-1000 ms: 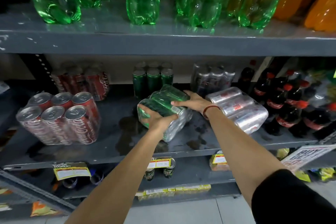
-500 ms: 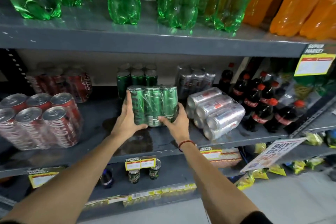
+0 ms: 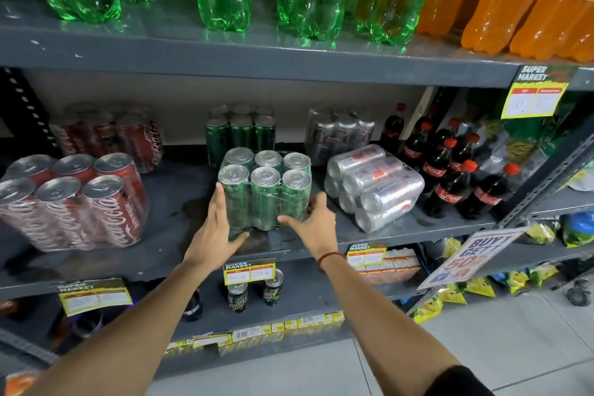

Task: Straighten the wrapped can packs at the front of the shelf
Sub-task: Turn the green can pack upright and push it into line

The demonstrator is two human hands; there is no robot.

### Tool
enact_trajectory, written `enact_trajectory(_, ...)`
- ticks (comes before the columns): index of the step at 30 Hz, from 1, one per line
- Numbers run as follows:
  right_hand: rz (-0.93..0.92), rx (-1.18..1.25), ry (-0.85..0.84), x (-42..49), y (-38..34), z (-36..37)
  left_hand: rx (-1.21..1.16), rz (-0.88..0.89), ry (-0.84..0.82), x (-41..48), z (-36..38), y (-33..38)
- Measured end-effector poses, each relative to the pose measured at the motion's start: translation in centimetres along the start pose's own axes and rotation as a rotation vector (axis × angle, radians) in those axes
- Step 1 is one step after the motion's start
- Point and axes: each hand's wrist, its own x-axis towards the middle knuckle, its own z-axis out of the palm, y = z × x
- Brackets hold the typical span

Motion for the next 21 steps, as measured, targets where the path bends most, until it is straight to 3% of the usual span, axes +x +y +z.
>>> enact_trajectory(4, -0.078, 0.253, 0.002, 2.1, -1.7, -3.3, -0.368, -0.133, 0.288, -0.7, -0.9, 4.1)
enact_trajectory(6, -0.098, 0.258, -0.068, 4.3, -3.3, -4.2, -0.456, -0.238, 0.359, 0.4, -1.0, 7.1)
enact_trajectory(12, -0.120, -0.013, -0.455, 7.9, -5.6, -3.7, -0.577, -0.641, 0.163, 5.0, -0.4, 10.2)
enact_trajectory(17, -0.114, 0.127, -0.278, 6.9, -3.8, -2.5, -0.549, -0.560, 0.172, 6.1, -0.4, 7.7)
enact_trajectory(21, -0.155, 0.009, -0.081, 2.9, -3.4, -0.9, -0.613, -0.350, -0.038, 8.7, -3.3, 2.5)
